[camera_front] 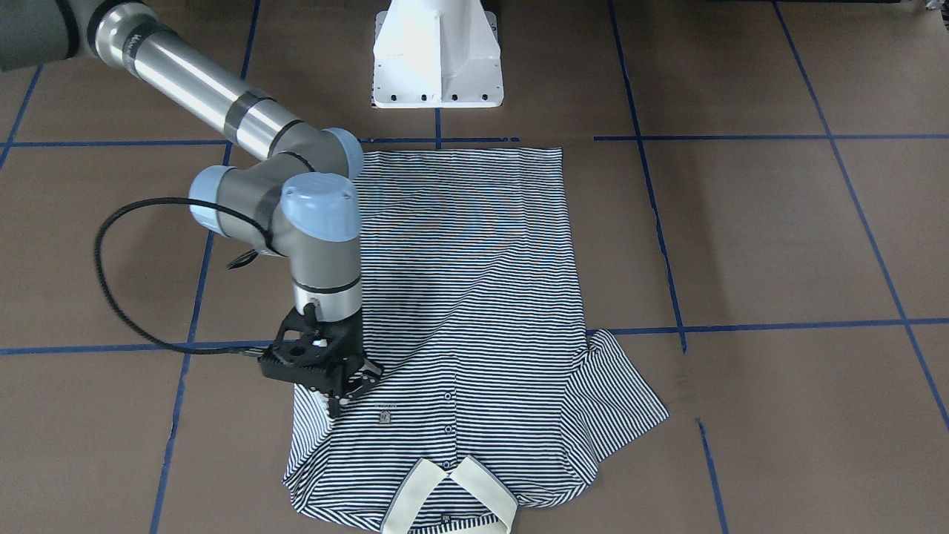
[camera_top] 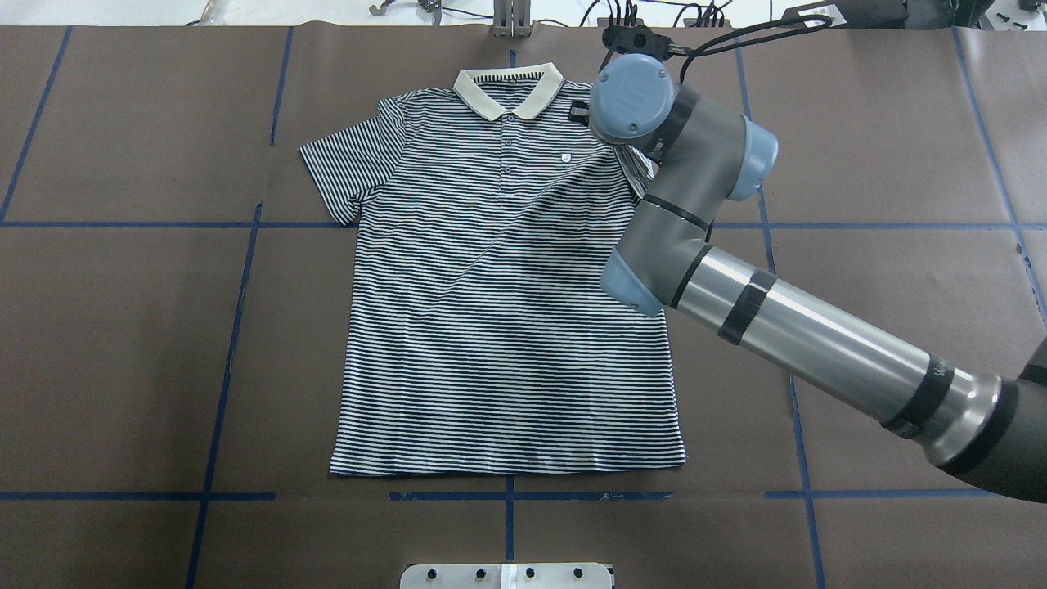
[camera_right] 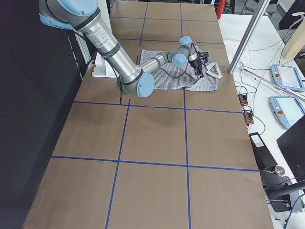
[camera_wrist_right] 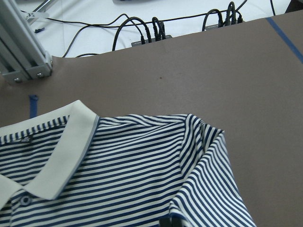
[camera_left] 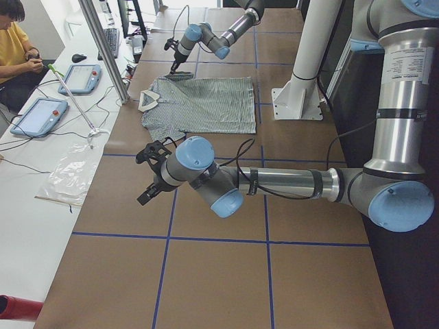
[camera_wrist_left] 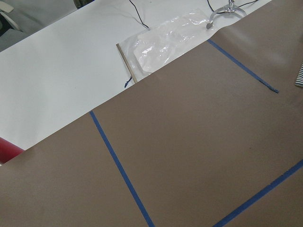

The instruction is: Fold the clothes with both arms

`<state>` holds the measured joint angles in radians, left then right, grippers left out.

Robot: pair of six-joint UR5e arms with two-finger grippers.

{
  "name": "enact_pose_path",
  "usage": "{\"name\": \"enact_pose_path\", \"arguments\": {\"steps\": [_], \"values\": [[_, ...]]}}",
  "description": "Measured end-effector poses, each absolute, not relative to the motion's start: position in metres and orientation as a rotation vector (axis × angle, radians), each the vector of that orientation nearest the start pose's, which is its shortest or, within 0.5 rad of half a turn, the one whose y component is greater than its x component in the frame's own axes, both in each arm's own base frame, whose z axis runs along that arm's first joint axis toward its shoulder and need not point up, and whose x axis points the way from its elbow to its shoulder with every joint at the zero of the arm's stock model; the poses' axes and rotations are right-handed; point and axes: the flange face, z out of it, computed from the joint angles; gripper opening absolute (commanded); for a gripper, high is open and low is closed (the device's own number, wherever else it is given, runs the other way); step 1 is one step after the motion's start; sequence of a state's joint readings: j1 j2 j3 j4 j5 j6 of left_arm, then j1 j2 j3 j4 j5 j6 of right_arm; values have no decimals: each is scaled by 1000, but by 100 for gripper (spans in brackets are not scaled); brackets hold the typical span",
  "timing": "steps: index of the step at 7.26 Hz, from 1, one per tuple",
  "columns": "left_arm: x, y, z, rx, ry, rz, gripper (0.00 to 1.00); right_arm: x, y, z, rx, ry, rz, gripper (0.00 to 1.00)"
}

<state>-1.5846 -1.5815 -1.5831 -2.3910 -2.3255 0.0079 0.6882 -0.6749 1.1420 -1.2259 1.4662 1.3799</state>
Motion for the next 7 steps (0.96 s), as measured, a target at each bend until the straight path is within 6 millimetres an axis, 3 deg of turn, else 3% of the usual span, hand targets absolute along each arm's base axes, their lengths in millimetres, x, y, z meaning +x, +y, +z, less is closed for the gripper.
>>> {"name": "enact_pose_path", "arguments": {"steps": [1,3,4,7], "values": [[-72,-516,552,810,700,312,100,-570,-630,233,445,-683,544,0],[-72,-516,552,809,699,311,100,-594,-626,213,451,-677,552,0],[-72,-516,553,808,699,310,100,-602,-624,206,450,-679,547,99],[-72,-517,552,809,700,311,100,-603,-624,199,436,-682,503,100]]}}
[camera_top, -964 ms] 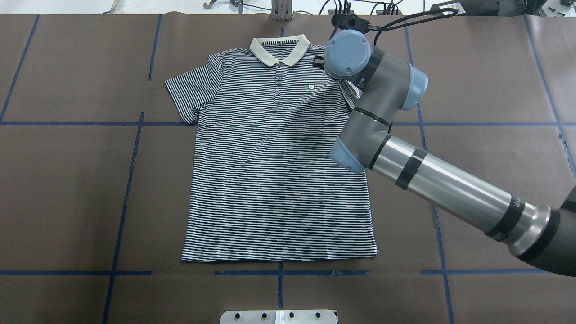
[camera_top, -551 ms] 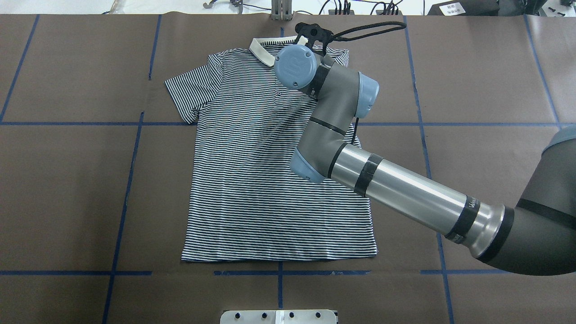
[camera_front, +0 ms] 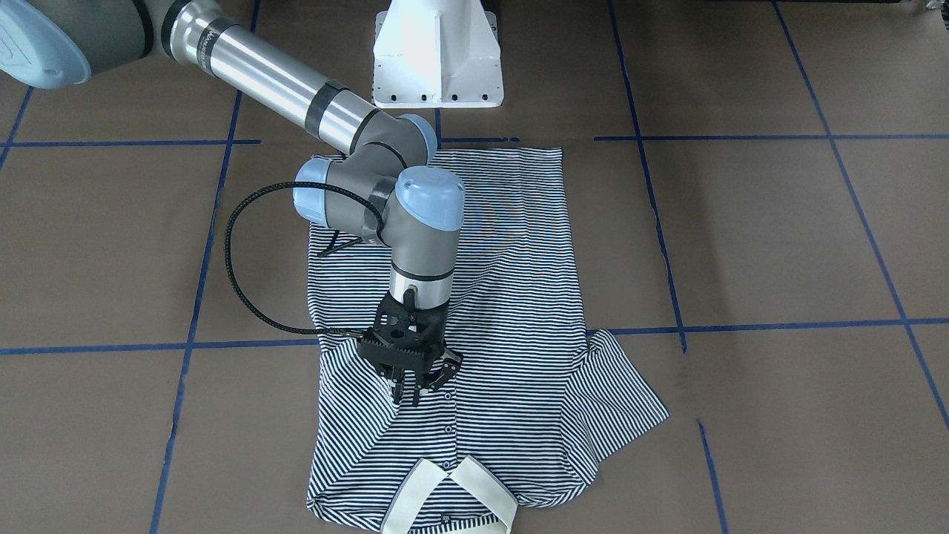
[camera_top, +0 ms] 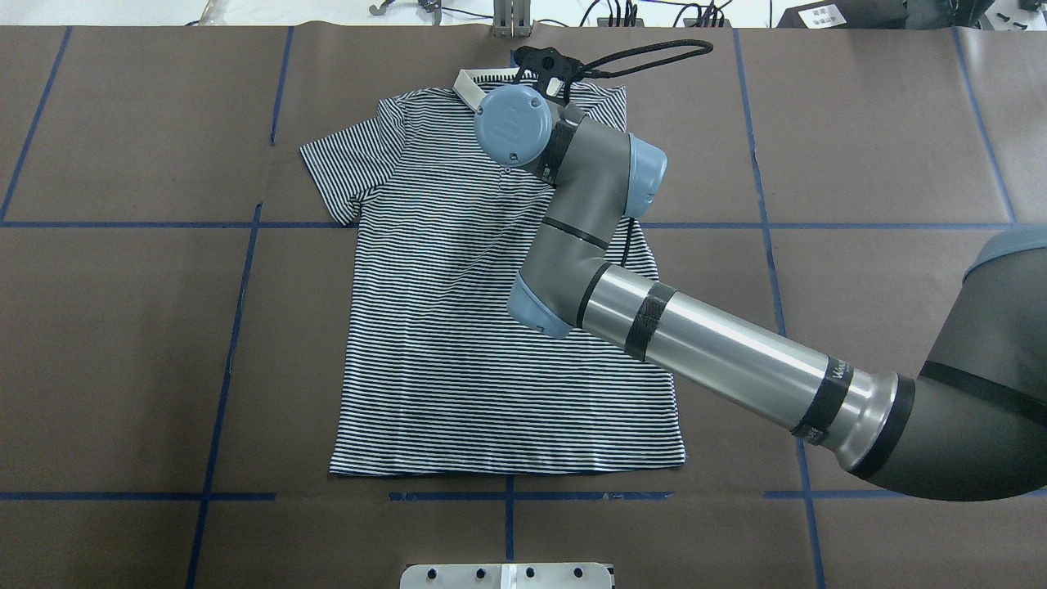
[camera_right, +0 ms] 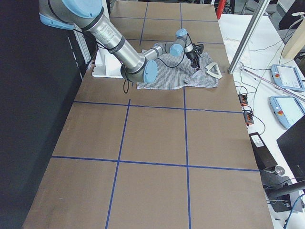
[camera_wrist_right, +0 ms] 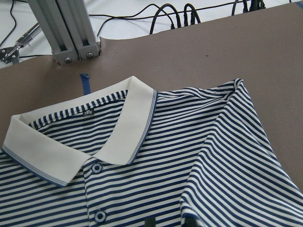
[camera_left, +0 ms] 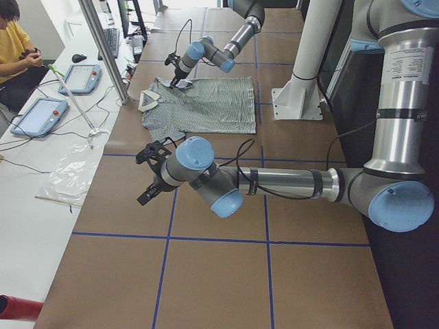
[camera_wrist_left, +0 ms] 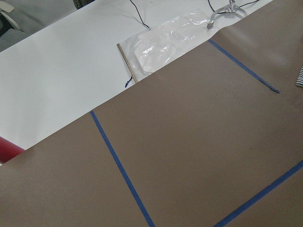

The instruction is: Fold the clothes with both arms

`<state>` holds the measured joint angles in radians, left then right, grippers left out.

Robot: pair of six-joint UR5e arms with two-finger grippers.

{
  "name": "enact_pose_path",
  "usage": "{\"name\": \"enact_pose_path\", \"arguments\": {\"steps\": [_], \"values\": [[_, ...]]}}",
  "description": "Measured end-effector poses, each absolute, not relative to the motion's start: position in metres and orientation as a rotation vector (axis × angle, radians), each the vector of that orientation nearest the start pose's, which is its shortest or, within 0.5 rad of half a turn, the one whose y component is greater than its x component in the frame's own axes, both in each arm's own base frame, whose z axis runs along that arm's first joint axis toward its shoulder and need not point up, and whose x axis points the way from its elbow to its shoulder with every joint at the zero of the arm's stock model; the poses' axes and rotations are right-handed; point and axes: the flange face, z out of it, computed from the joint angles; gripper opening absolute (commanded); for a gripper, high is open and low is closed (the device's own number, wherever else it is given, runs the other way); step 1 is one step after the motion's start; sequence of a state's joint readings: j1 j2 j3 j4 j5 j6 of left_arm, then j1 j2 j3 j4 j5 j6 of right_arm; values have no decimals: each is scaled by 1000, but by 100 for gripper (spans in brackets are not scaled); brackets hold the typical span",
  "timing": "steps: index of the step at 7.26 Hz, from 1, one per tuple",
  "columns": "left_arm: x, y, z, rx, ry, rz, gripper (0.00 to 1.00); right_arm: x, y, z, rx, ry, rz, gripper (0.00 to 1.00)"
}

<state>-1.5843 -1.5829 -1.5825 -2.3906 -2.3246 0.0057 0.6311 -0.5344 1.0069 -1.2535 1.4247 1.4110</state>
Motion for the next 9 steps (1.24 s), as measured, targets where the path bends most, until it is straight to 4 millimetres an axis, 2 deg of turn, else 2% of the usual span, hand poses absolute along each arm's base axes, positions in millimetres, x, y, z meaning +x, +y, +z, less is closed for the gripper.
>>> {"name": "enact_pose_path", "arguments": {"steps": [1,2,3,4,7,8,9], "values": [[-71,-519,550,810,701,311,100,-588,-632,194,410,-678,455,100],[-70,-524,545,811,708,299,100,-562,-644,186,375,-661,386,100],[-62,-536,533,806,735,268,100,-528,-656,184,351,-647,307,100],[-42,-552,516,794,775,244,100,-494,-666,191,336,-650,246,100],[36,-590,467,773,869,266,100,-426,-692,203,319,-685,169,100],[71,-597,450,789,882,288,100,-391,-701,217,303,-711,113,100],[116,-602,441,796,882,294,97,-348,-705,241,298,-732,54,100]]}}
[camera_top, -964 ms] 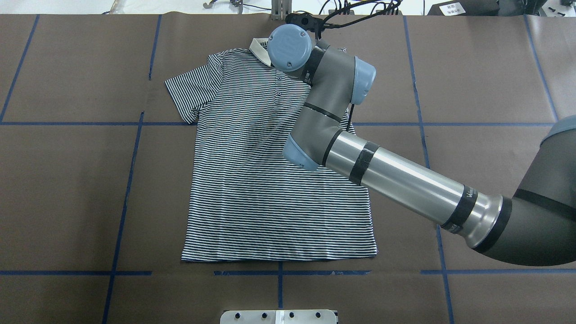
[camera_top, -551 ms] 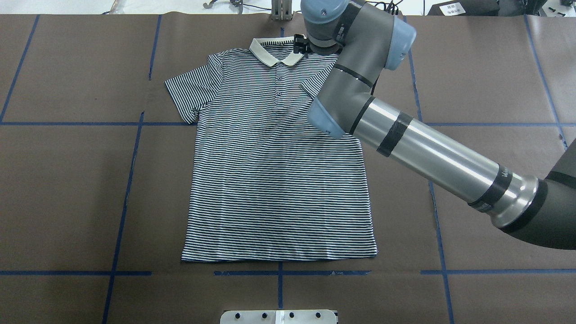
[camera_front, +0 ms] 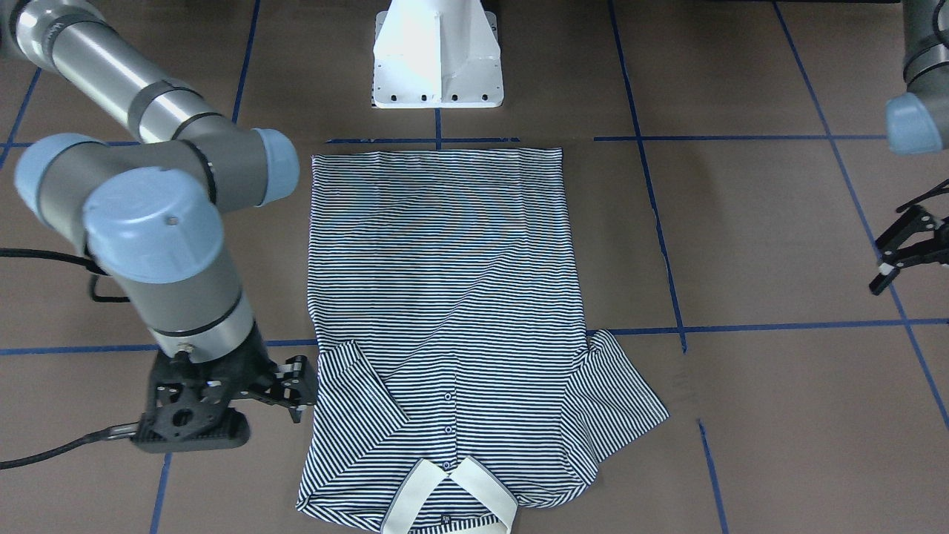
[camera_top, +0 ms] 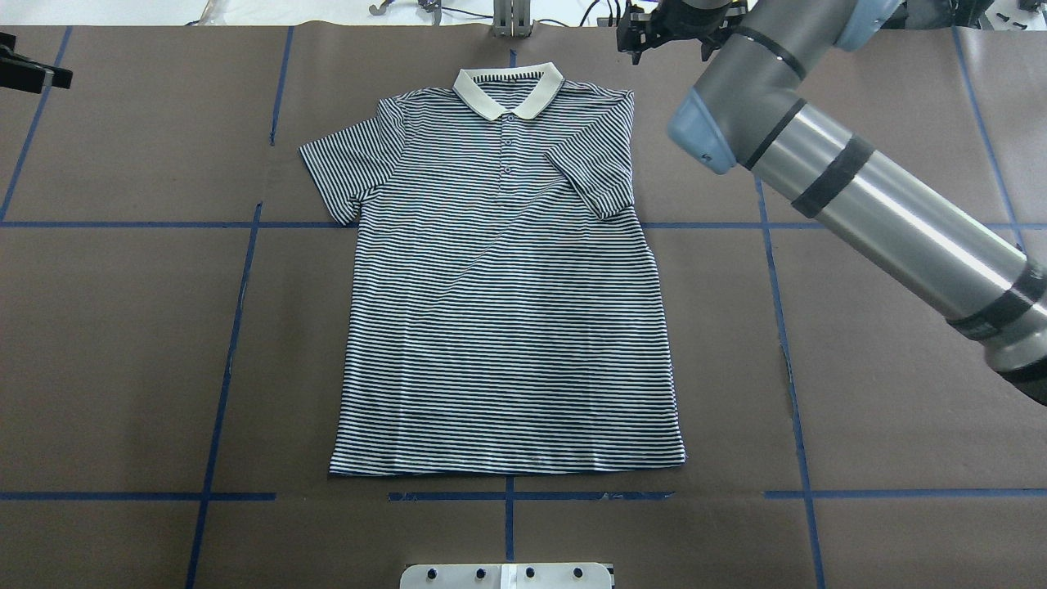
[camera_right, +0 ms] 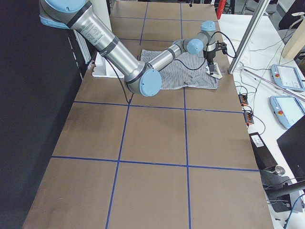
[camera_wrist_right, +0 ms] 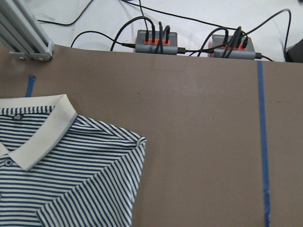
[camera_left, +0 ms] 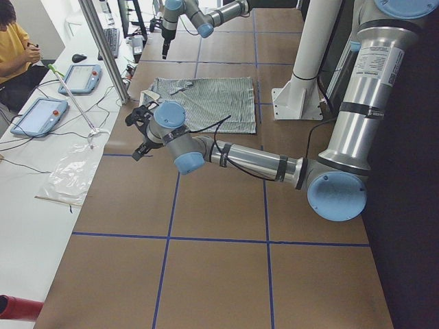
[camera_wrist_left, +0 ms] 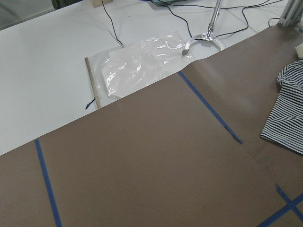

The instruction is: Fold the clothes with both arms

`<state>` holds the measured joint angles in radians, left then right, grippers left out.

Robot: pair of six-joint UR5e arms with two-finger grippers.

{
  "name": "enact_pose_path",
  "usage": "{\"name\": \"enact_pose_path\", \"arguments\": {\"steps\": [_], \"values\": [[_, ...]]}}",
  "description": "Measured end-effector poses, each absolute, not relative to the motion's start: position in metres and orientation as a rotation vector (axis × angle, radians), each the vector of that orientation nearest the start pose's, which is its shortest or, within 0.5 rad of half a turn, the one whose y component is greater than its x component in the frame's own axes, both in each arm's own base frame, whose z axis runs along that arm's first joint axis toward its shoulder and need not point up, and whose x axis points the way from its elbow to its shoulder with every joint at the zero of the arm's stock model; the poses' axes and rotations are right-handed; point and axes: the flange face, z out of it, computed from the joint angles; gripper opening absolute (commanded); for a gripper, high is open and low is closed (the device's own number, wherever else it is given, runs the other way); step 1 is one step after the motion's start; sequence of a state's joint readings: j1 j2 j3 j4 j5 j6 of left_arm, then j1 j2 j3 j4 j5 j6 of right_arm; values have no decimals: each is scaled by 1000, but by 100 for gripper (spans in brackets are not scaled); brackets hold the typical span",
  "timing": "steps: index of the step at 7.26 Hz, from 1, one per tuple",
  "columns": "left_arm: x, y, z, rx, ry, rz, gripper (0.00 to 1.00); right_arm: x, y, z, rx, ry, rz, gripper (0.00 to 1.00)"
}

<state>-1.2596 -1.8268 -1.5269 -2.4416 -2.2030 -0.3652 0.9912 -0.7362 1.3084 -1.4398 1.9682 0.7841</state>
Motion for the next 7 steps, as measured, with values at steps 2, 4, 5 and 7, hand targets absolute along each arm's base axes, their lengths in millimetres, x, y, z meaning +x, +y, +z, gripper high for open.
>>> {"name": "enact_pose_path", "arguments": {"steps": [2,4,5,7], "values": [[206,-609,425,704,949,142,69,-253,-706,306,310,-738,-76,100],[282,-616,412,593,1002,-47,61,-196,-704,361,316,-721,-151,100],[316,-623,410,572,991,-147,61,-187,-700,375,331,-723,-166,100],[377,-647,408,564,940,-244,59,-182,-695,389,345,-729,-175,100]]}}
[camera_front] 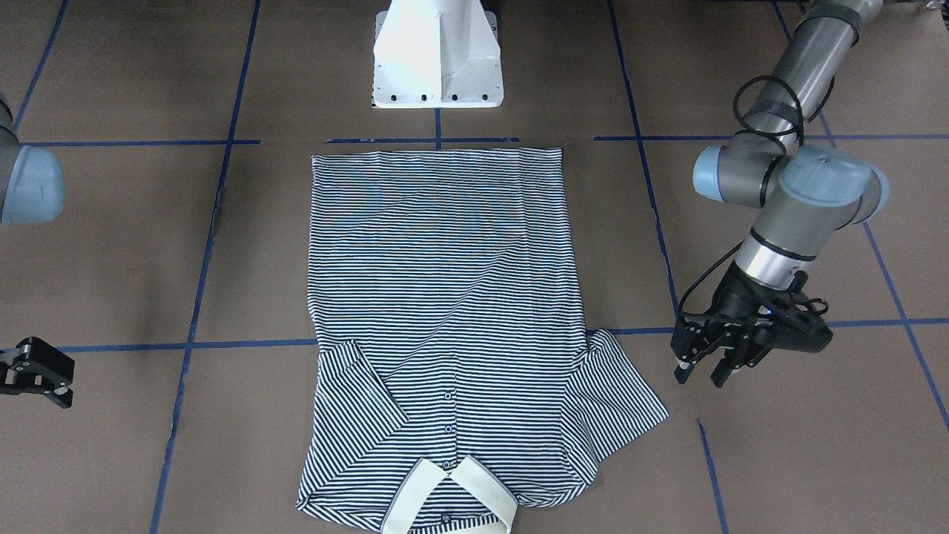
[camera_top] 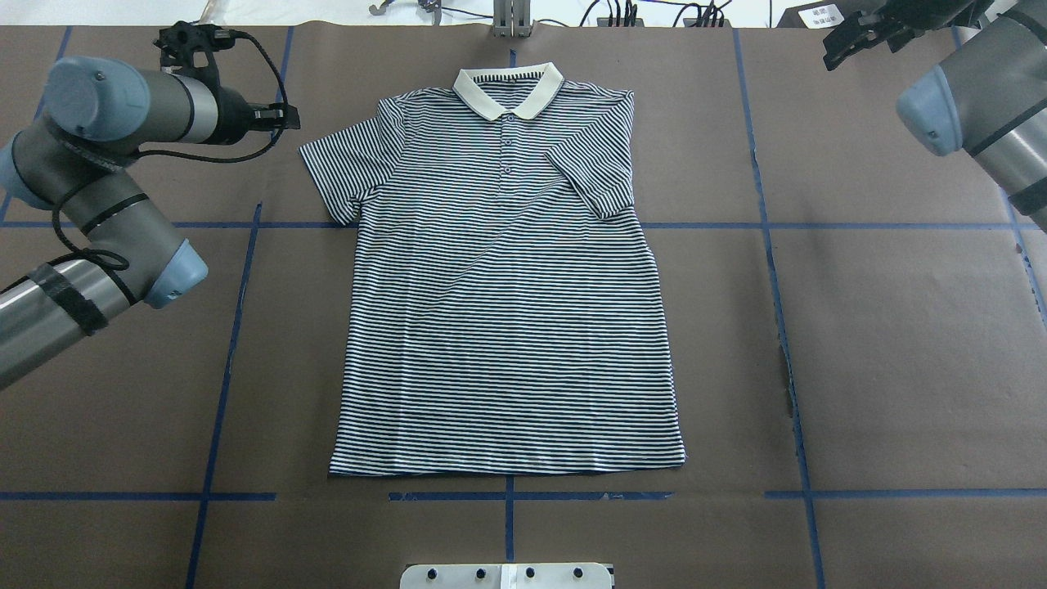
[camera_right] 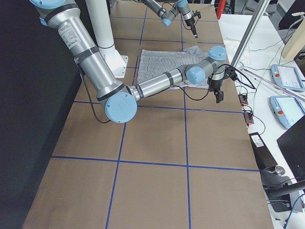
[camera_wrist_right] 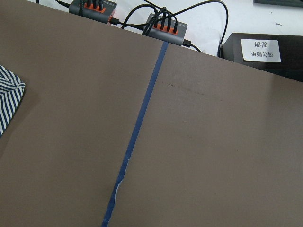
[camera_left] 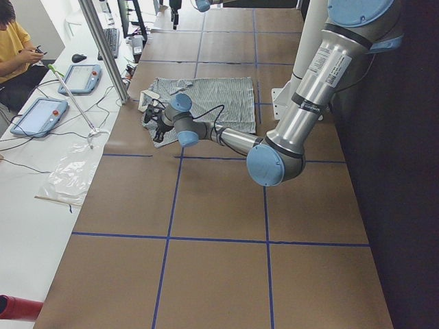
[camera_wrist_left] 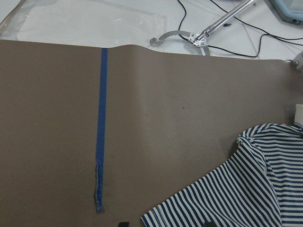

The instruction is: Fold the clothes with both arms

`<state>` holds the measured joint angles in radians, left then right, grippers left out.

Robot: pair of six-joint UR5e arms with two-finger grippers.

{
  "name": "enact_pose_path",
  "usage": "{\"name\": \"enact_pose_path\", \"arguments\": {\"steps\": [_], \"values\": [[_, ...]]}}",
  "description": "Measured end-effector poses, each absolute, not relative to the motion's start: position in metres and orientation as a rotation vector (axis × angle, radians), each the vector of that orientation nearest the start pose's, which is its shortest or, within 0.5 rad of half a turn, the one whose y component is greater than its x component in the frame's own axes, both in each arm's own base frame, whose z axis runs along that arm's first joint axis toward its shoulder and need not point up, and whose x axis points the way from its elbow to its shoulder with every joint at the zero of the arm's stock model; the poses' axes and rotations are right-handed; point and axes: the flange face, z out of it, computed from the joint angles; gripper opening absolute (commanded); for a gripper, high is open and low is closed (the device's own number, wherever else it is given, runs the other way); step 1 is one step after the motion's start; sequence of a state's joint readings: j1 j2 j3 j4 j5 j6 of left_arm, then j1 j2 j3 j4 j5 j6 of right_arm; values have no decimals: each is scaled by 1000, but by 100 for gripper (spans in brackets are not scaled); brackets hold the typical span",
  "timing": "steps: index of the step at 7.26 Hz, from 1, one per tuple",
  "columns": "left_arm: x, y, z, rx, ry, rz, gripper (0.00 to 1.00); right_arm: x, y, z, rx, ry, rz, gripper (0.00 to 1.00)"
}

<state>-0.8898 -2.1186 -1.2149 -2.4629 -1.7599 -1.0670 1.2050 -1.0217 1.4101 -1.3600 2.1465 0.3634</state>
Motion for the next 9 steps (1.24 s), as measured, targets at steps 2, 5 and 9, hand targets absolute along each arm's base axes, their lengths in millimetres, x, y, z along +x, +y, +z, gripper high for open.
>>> {"name": "enact_pose_path", "arguments": {"steps": [2,5,9], "values": [[410,-660,413,551,901,-249,55,-180,-693,395,343,-729,-174,100],[431,-657,432,537,859,-202,54,-180,-693,396,342,-728,-173,100],[432,-659,438,561,830,-174,50,-180,-693,396,342,-728,-173,100]]}}
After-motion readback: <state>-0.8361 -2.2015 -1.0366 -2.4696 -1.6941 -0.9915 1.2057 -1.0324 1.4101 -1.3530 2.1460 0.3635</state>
